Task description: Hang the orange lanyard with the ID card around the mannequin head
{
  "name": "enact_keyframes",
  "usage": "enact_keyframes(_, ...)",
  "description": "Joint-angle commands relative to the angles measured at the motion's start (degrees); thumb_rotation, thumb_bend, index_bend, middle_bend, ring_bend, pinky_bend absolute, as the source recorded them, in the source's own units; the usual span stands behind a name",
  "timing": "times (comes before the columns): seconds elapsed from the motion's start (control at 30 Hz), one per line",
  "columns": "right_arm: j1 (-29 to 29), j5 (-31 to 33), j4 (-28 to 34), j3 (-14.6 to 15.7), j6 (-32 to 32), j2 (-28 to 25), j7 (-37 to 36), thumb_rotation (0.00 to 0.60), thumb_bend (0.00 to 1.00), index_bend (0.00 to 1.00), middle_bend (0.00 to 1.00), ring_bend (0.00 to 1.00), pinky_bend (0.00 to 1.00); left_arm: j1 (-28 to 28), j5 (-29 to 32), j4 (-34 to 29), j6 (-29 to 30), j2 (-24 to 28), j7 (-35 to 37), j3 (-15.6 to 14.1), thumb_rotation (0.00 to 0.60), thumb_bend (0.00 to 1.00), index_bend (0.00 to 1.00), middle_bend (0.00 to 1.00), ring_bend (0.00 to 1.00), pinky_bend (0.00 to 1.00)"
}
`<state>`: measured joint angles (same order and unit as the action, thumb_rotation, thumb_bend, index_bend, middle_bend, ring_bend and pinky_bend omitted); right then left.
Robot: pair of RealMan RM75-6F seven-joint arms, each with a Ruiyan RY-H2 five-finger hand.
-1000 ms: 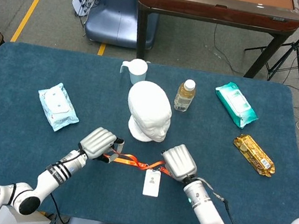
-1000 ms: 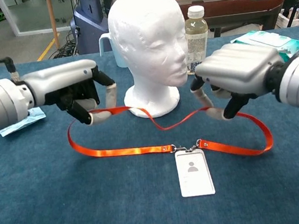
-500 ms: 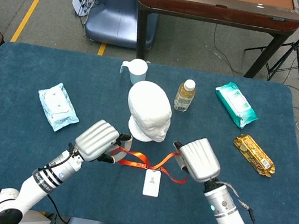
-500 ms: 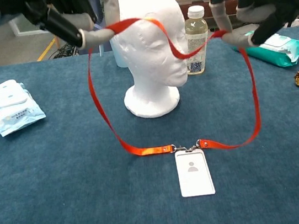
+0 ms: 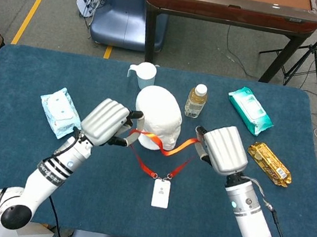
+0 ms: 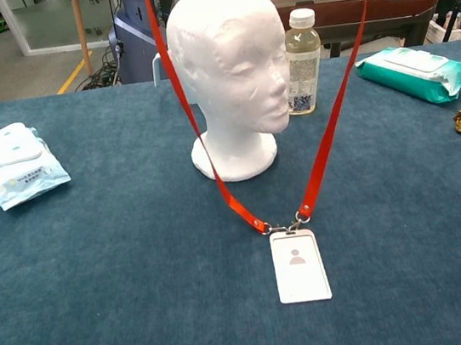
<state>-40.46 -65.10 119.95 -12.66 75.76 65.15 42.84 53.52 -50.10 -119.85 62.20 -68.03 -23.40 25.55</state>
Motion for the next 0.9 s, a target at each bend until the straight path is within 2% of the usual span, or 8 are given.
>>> enact_keyframes(0.03, -1.22, 3.63, -0.28, -2.27, -0.38, -0.66, 1.38, 0.600, 0.43, 0.62, 1.00, 1.00, 1.00, 1.59, 2.45, 0.78, 0.31, 0.45, -0.29, 1.30, 0.600, 0.43, 0.59, 1.00, 0.94, 0.89)
enact_keyframes(0.37, -4.52, 13.90, -2.51, -7.00, -0.33, -1.49, 4.98, 0.600, 0.43, 0.62, 1.00, 1.00, 1.00, 6.62, 9.85, 5.92, 0.25, -0.81, -1.83, 2.44, 0.600, 0.43, 0.59, 1.00, 0.94, 0.89)
enact_keyframes(0.73, -9.19, 22.00, -6.56, -8.60, -0.96, 0.07, 9.26, 0.600, 0.43, 0.62, 1.00, 1.00, 1.00, 11.86, 17.53, 13.84, -0.53, -3.83, -2.46, 3.31, 0.600, 0.43, 0.59, 1.00, 0.94, 0.89)
enact_keyframes(0.9, -11.68, 24.40, -8.60, -9.02, -0.88, 1.84, 11.15, 0.600, 0.43, 0.62, 1.00, 1.00, 1.00, 13.73, 19.13, 17.38, -0.64, -5.00, -3.81, 2.68, 0.600, 0.43, 0.59, 1.00, 0.94, 0.89)
